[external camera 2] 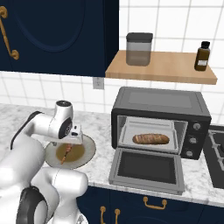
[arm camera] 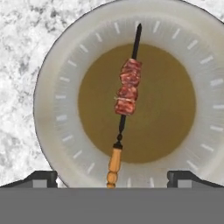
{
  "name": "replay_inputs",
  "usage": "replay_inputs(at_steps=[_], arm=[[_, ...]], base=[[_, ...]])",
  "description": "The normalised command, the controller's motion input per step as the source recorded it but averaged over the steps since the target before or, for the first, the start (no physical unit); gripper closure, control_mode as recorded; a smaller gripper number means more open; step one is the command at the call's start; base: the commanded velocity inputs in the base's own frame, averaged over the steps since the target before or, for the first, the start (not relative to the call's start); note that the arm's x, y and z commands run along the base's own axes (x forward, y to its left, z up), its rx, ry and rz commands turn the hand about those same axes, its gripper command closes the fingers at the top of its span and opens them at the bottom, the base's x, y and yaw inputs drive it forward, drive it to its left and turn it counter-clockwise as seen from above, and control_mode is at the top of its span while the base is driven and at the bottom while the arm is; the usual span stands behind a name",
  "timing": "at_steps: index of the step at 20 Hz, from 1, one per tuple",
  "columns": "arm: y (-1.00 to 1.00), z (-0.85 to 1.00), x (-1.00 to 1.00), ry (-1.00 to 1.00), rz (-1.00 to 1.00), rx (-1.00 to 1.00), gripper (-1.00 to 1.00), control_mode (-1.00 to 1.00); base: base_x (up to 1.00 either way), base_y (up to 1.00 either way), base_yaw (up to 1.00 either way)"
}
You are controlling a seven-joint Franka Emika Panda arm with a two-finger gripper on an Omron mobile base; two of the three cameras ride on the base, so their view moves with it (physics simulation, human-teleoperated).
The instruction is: Pick up the kebab skewer and baguette bread, and place them inside the toaster oven. Close the toaster oven door and start by setting the timer.
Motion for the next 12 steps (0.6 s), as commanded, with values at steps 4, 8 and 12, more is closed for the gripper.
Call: replay_inputs(at_steps=[4,8,12], arm=[[0.04,-0.41,0.41,0.00,0.08,-0.04,-1.00,-1.00],[0.03,-0.49,0.42,0.00,0.09,-0.09,-1.00,-1.00],[0.01,-0.43,0.43,0.00,0.07,-0.08,-1.00,-1.00]], base=[[0.00,0.00,0.00],[0.00,0.00,0.00],[0.00,0.00,0.00]])
